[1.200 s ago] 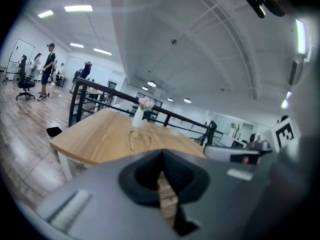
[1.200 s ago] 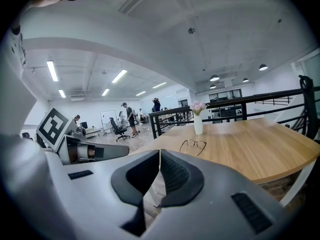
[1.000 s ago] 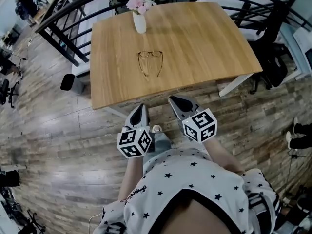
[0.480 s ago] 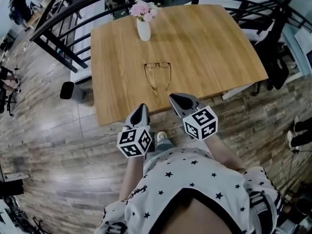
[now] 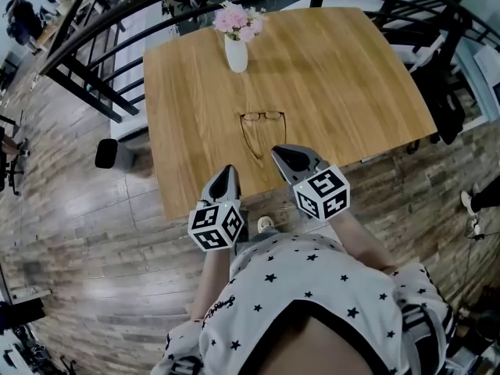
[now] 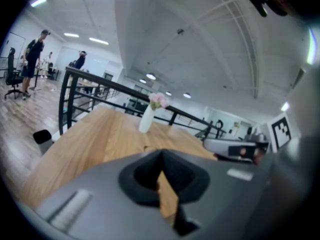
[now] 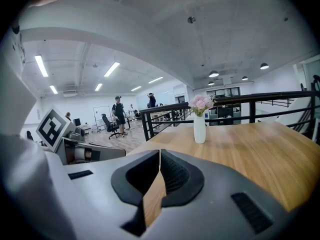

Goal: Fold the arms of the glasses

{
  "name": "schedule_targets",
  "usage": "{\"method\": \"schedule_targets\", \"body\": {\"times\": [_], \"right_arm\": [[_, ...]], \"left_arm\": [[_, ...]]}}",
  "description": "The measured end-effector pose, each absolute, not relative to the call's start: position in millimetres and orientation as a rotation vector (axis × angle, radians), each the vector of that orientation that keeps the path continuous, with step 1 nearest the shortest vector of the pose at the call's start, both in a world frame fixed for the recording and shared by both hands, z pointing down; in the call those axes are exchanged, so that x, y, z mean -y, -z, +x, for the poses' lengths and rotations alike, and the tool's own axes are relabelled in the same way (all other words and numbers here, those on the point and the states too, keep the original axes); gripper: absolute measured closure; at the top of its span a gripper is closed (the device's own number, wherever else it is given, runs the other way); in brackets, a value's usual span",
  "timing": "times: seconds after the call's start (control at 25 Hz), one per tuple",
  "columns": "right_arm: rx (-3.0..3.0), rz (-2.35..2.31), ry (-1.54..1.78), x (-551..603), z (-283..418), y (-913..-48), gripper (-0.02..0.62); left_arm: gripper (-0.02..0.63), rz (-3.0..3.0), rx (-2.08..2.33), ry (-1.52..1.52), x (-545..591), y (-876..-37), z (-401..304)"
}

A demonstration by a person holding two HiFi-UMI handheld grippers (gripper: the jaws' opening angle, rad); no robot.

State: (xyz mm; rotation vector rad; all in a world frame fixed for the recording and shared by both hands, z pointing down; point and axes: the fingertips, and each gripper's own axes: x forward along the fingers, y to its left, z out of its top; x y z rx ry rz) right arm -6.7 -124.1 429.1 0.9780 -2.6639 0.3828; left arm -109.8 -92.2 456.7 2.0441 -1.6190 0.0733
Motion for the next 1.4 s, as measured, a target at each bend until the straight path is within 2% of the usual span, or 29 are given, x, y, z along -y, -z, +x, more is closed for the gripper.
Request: {"method": "schedule_targets", "body": {"times": [0.72,1.4], "right_arm": [[2.564,1.007,-0.321,196,-25,-451,0.577],[2.342,0.731,-0.112,258,-20,-516,0.575]], "left_arm": [[0.6,2.023,1.598,-0.097,141,-475,-141],[0.599,1.922,1.616,-0.081,185,-499,-131]]}}
